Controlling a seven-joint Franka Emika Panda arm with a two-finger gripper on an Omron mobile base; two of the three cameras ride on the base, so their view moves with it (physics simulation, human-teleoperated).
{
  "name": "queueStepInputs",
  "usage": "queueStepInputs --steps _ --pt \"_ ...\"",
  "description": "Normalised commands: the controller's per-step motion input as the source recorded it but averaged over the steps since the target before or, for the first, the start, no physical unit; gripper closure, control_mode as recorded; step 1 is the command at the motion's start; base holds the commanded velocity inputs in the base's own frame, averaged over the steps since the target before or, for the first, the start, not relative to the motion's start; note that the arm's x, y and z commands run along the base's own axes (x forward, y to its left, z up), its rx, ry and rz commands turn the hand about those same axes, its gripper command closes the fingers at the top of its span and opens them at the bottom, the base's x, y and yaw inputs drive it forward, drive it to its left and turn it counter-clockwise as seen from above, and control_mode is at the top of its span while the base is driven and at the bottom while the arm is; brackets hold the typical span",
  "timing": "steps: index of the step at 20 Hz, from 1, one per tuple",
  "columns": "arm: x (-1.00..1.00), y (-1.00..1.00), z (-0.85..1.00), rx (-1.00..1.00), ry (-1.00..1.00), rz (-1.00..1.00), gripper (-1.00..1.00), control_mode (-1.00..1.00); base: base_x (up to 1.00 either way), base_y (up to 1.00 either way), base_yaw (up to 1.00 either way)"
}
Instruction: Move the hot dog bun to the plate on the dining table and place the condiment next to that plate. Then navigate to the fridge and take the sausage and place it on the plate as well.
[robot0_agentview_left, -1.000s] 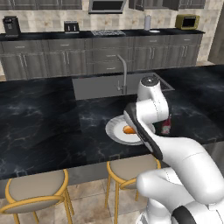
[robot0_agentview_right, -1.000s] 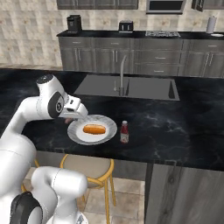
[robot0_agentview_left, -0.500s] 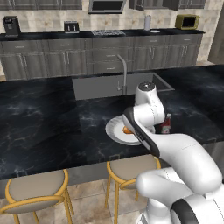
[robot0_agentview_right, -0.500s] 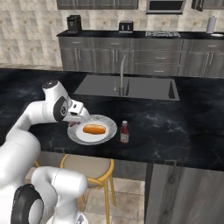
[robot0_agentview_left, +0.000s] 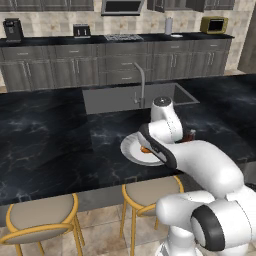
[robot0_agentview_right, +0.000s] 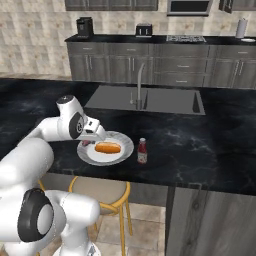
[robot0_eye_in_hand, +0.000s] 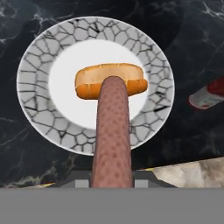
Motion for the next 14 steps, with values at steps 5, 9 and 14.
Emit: queueStepInputs --steps 5,9,14 --pt "0.28 0.0 -0.25 0.0 0.02 0.0 1.0 -1.0 0.0 0.0 0.0" --pt "0.22 0.0 -0.26 0.0 0.01 0.0 1.0 -1.0 0.0 0.0 0.0" --pt "0.18 0.0 -0.25 0.0 0.01 0.0 1.0 -1.0 0.0 0.0 0.0"
